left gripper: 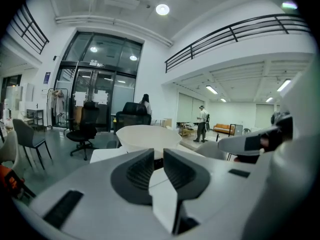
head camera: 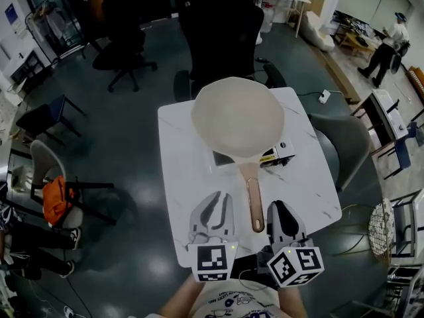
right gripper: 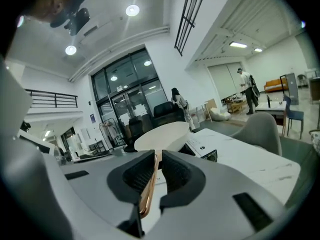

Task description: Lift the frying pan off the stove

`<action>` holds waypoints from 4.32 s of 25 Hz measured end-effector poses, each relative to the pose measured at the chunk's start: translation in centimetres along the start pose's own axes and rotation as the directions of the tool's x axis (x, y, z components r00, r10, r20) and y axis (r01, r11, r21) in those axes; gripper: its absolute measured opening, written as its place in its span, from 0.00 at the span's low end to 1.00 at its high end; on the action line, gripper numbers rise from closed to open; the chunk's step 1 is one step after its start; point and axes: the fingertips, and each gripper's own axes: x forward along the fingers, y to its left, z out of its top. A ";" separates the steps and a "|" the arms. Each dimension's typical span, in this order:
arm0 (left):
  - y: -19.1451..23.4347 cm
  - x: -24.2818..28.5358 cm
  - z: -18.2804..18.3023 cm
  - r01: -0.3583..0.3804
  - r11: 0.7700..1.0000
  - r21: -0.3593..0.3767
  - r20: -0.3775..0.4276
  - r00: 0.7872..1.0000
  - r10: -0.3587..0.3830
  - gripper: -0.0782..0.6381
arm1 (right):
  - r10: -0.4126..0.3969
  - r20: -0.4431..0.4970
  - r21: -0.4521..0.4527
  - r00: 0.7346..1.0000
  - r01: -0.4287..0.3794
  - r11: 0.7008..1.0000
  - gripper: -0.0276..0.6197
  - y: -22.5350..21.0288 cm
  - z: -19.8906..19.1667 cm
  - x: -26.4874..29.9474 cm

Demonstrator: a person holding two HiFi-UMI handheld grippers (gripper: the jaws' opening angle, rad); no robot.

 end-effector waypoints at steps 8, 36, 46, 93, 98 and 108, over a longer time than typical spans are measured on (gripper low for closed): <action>0.9 1.2 -0.8 -0.009 1.000 -0.029 -0.032 0.999 0.008 0.20 | 0.159 -0.103 0.229 0.982 -0.132 0.964 0.11 0.3 -2.1 1.1; 1.3 1.8 -2.3 -0.158 0.982 -0.099 -0.118 0.982 0.146 0.20 | 0.654 -0.209 0.758 0.727 -0.302 0.578 0.28 3.4 -6.5 2.8; 1.9 2.2 -2.9 -0.155 0.982 -0.103 -0.141 0.980 0.140 0.20 | 0.717 -0.214 0.770 0.663 -0.337 0.541 0.25 3.6 -6.8 3.0; -3.5 13.3 -3.3 0.253 0.499 -0.829 -0.107 0.804 -0.585 0.39 | 0.773 -0.259 0.784 0.580 -0.341 0.518 0.24 4.0 -6.8 2.7; -4.2 14.1 -3.2 0.271 0.492 -0.827 -0.106 0.785 -0.610 0.39 | 0.775 -0.263 0.783 0.574 -0.342 0.519 0.24 3.9 -6.8 2.7; -4.7 15.4 -3.4 0.272 0.454 -0.848 -0.080 0.782 -0.618 0.39 | 0.777 -0.271 0.782 0.568 -0.341 0.522 0.24 4.0 -7.0 2.7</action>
